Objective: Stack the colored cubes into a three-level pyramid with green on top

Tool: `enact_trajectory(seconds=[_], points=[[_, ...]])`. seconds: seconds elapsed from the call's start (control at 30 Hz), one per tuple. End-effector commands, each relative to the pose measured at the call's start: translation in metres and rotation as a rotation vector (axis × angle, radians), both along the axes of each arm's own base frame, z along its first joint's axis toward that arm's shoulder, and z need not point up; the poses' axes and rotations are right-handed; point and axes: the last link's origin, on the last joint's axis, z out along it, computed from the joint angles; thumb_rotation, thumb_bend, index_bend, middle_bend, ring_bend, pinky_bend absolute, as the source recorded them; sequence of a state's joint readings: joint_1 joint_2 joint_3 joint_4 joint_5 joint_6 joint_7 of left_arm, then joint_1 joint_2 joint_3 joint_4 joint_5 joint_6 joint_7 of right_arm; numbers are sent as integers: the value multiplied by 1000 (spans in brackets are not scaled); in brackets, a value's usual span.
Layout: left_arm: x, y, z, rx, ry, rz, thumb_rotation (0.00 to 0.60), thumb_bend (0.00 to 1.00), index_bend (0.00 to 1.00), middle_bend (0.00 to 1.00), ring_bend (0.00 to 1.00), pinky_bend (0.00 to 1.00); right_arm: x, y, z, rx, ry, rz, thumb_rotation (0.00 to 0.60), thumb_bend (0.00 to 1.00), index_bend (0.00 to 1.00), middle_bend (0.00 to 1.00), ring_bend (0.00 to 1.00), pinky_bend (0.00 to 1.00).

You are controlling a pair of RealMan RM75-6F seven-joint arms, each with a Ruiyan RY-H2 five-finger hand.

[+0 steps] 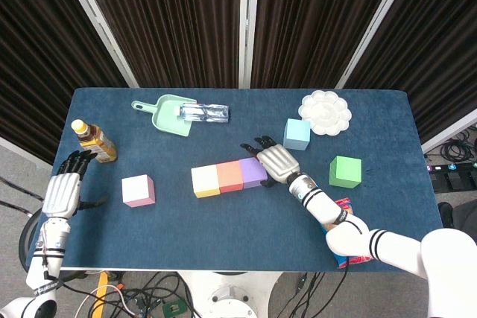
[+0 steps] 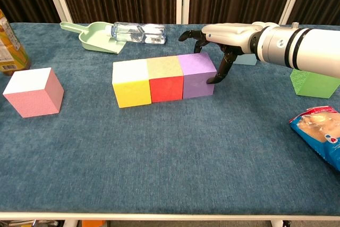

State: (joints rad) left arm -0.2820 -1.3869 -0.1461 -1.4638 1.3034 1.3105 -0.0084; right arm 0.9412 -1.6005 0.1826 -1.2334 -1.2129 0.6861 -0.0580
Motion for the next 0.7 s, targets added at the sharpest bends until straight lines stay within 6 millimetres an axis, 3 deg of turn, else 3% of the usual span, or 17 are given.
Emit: enact_trajectory(seconds=[0.03,0.7], points=[[0,0,0,-1,-1,0,600,0,135,78,17,136,-1,0,1,2,-11,-11,600,308,0,498,35,0],[2,2,-2,-11,3,2,600,0,135,78,17,136,-1,-2,1,17,-35,-18,600,308,0,498,35,0]])
